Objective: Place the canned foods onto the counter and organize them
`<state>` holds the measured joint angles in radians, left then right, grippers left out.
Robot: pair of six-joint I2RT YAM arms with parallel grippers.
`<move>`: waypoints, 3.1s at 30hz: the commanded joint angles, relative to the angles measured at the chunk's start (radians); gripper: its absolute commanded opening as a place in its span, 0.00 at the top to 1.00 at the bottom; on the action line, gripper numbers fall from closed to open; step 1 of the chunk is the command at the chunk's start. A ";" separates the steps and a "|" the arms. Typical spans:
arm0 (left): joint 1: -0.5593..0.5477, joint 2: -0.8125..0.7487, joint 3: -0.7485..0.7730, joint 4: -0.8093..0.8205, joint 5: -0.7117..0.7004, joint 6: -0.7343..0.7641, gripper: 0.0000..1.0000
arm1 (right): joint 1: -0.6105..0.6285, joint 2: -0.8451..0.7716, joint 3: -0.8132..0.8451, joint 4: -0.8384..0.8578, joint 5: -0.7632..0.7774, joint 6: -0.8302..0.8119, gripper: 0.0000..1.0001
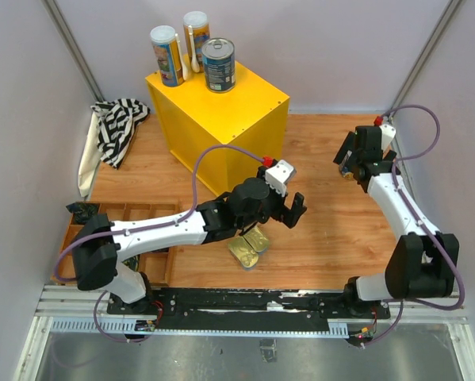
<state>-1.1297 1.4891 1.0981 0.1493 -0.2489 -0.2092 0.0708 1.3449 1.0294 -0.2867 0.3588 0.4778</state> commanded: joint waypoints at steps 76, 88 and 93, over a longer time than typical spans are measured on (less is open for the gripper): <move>-0.009 0.143 0.035 0.120 0.108 0.007 0.01 | -0.204 0.611 0.561 -0.084 -0.251 -0.039 0.02; -0.009 0.100 -0.040 0.113 0.075 -0.069 0.01 | -0.190 0.516 0.363 -0.055 -0.375 -0.013 0.01; -0.009 0.068 -0.105 0.135 0.055 -0.084 0.01 | -0.157 0.443 0.265 -0.040 -0.401 0.005 0.06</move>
<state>-1.1301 1.6070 1.0359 0.2401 -0.1642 -0.2703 -0.1150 1.8484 1.3640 -0.2890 0.0242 0.4465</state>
